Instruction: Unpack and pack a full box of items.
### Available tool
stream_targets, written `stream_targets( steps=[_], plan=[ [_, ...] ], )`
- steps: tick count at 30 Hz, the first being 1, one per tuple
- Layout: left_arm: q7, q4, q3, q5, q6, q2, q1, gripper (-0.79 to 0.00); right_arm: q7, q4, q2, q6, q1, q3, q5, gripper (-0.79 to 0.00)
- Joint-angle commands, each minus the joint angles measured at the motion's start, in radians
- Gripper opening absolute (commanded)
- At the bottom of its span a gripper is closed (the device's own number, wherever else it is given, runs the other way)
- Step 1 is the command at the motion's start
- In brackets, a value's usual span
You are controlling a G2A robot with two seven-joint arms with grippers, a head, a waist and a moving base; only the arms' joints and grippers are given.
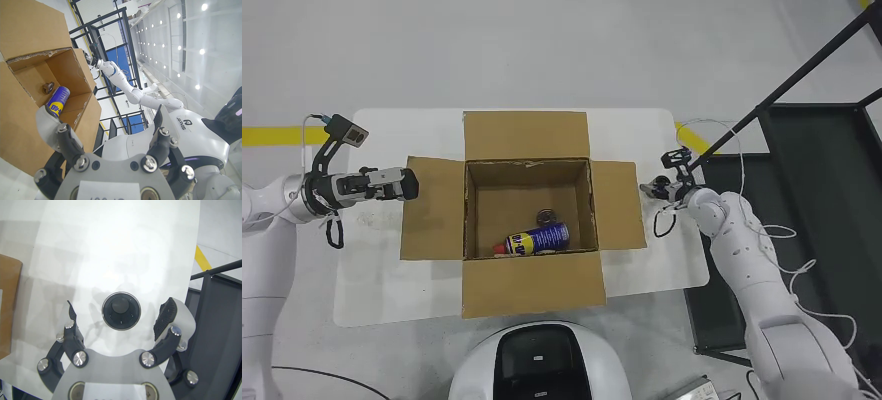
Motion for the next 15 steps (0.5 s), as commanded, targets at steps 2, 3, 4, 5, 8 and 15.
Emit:
stream_targets(
  steps=[2,3,4,5,8,15],
  plan=[
    [0.000,0.000,0.000,0.000,0.000,0.000,0.000,0.000,-0.014,0.037,-0.005,0.007,0.022,-0.015,-0.003,-0.222],
    [0.000,0.000,0.000,0.000,0.000,0.000,0.000,0.000,-0.017,0.047,-0.007,0.006,0.028,-0.019,-0.003,-0.403],
    [0.000,0.000,0.000,0.000,0.000,0.000,0.000,0.000,-0.021,0.056,-0.008,0.006,0.034,-0.023,-0.004,-0.502],
    [0.000,0.000,0.000,0.000,0.000,0.000,0.000,0.000,-0.023,0.065,-0.009,0.006,0.038,-0.027,-0.005,-0.579],
    [0.000,0.000,0.000,0.000,0.000,0.000,0.000,0.000,-0.032,0.092,-0.013,0.007,0.053,-0.039,-0.004,-0.785],
    [0.000,0.000,0.000,0.000,0.000,0.000,0.000,0.000,-0.057,0.125,-0.020,0.015,0.077,-0.060,-0.015,-0.785]
  ],
)
